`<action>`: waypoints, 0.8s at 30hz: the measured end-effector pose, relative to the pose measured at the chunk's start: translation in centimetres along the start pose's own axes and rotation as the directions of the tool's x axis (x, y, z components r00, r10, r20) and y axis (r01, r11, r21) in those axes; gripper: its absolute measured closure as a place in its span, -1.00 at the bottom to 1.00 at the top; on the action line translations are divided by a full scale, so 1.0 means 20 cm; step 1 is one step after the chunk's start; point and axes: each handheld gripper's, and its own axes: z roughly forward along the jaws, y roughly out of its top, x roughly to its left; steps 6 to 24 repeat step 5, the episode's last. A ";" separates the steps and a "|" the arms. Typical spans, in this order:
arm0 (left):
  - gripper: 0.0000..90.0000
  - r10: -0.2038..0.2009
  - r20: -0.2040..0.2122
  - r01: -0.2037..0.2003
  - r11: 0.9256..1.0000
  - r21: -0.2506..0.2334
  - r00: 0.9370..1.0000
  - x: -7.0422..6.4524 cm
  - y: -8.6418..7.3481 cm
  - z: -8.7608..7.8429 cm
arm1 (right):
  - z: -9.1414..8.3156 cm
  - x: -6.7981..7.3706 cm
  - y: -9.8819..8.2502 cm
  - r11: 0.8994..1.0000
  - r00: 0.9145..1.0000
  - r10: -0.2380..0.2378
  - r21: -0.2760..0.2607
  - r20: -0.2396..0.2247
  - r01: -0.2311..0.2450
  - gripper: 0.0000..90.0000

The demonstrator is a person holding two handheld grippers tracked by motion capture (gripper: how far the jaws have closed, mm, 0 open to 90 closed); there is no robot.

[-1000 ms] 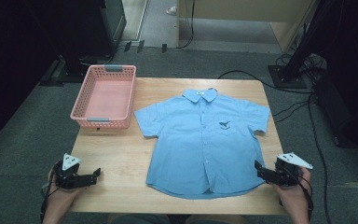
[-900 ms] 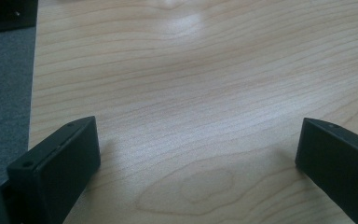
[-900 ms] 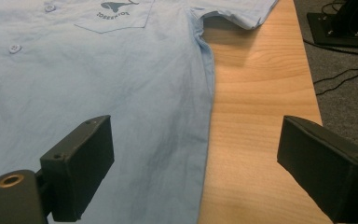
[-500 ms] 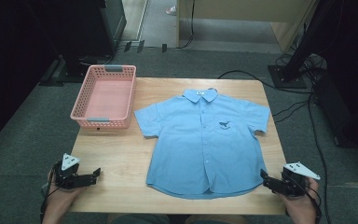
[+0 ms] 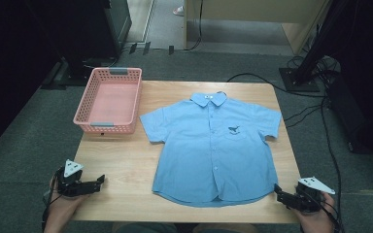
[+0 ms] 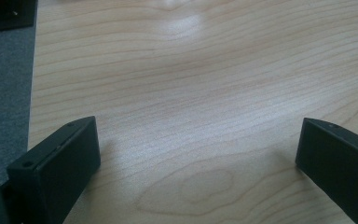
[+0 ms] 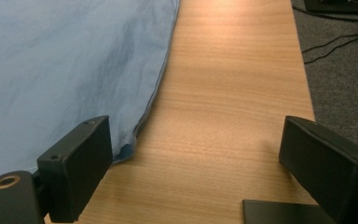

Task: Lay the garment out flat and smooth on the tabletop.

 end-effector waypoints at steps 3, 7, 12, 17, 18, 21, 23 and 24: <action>-1.00 -0.001 0.001 0.001 1.000 0.000 1.000 0.00 0.00 0.00 | 0.01 0.01 0.00 1.000 1.000 -0.008 0.005 0.003 0.008 -0.80; -1.00 -0.001 0.001 0.001 1.000 -0.001 1.000 0.00 0.00 0.00 | 0.01 0.01 0.00 1.000 1.000 -0.013 0.004 0.004 0.013 -0.80; -1.00 -0.001 0.001 0.001 1.000 -0.001 1.000 0.00 0.00 0.00 | 0.01 0.01 0.00 1.000 1.000 -0.013 0.004 0.004 0.013 -0.80; -1.00 -0.001 0.001 0.001 1.000 -0.001 1.000 0.00 0.00 0.00 | 0.01 0.01 0.00 1.000 1.000 -0.013 0.004 0.004 0.013 -0.80; -1.00 -0.001 0.001 0.001 1.000 -0.001 1.000 0.00 0.00 0.00 | 0.01 0.01 0.00 1.000 1.000 -0.013 0.004 0.004 0.013 -0.80; -1.00 -0.001 0.001 0.001 1.000 -0.001 1.000 0.00 0.00 0.00 | 0.01 0.01 0.00 1.000 1.000 -0.013 0.004 0.004 0.013 -0.80; -1.00 -0.001 0.001 0.001 1.000 -0.001 1.000 0.00 0.00 0.00 | 0.01 0.01 0.00 1.000 1.000 -0.013 0.004 0.004 0.013 -0.80; -1.00 -0.001 0.001 0.001 1.000 -0.001 1.000 0.00 0.00 0.00 | 0.01 0.01 0.00 1.000 1.000 -0.013 0.004 0.004 0.013 -0.80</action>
